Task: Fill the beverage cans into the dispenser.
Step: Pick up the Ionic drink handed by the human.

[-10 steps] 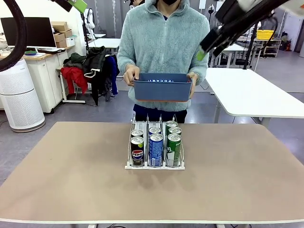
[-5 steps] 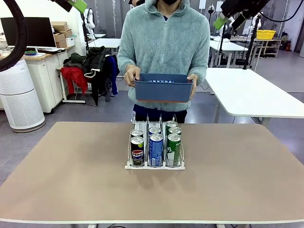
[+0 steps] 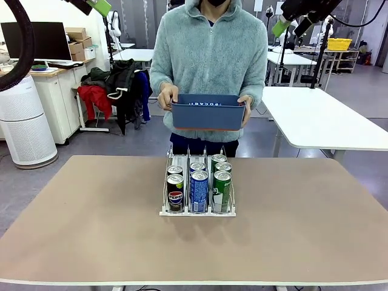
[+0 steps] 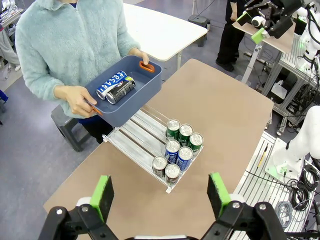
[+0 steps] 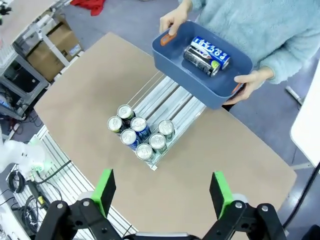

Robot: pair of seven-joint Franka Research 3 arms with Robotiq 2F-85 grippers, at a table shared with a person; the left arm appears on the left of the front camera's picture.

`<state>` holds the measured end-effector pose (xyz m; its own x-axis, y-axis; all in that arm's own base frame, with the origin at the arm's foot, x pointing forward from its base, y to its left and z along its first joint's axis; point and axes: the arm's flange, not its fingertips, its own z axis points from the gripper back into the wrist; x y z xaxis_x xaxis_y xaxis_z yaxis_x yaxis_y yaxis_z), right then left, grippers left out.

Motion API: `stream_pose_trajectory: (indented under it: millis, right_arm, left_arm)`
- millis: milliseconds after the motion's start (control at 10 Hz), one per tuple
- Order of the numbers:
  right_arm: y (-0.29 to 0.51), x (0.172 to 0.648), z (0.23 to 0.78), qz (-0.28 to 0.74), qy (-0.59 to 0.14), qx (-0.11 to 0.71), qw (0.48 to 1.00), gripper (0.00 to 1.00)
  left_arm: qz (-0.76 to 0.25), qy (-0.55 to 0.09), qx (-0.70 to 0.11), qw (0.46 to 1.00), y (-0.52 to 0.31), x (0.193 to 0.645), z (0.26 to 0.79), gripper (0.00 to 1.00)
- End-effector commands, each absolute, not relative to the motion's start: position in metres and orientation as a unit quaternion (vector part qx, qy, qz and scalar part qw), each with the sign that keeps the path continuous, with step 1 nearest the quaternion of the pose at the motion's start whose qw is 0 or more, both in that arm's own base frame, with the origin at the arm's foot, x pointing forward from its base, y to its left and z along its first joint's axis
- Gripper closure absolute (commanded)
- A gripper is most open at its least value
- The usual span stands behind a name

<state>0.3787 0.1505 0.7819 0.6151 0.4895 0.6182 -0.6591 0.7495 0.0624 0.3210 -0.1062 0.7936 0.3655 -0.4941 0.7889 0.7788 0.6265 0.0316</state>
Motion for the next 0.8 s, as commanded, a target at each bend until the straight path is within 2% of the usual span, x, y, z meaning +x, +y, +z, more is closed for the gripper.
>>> stream_pose_trajectory:
  millis: [0,200,700]
  right_arm:
    - [0.134,0.383,0.773,0.350,-0.292,0.180,0.872,0.00]
    - [0.110,0.397,0.788,0.376,-0.295,0.183,0.859,0.00]
    - [0.078,0.419,0.816,0.355,-0.283,0.184,0.872,0.00]
  left_arm:
    - [-0.394,-0.402,-0.178,0.807,-0.106,0.321,0.792,0.00]
    - [-0.394,-0.402,-0.178,0.807,-0.106,0.321,0.792,0.00]
    - [-0.394,-0.402,-0.178,0.807,-0.106,0.321,0.792,0.00]
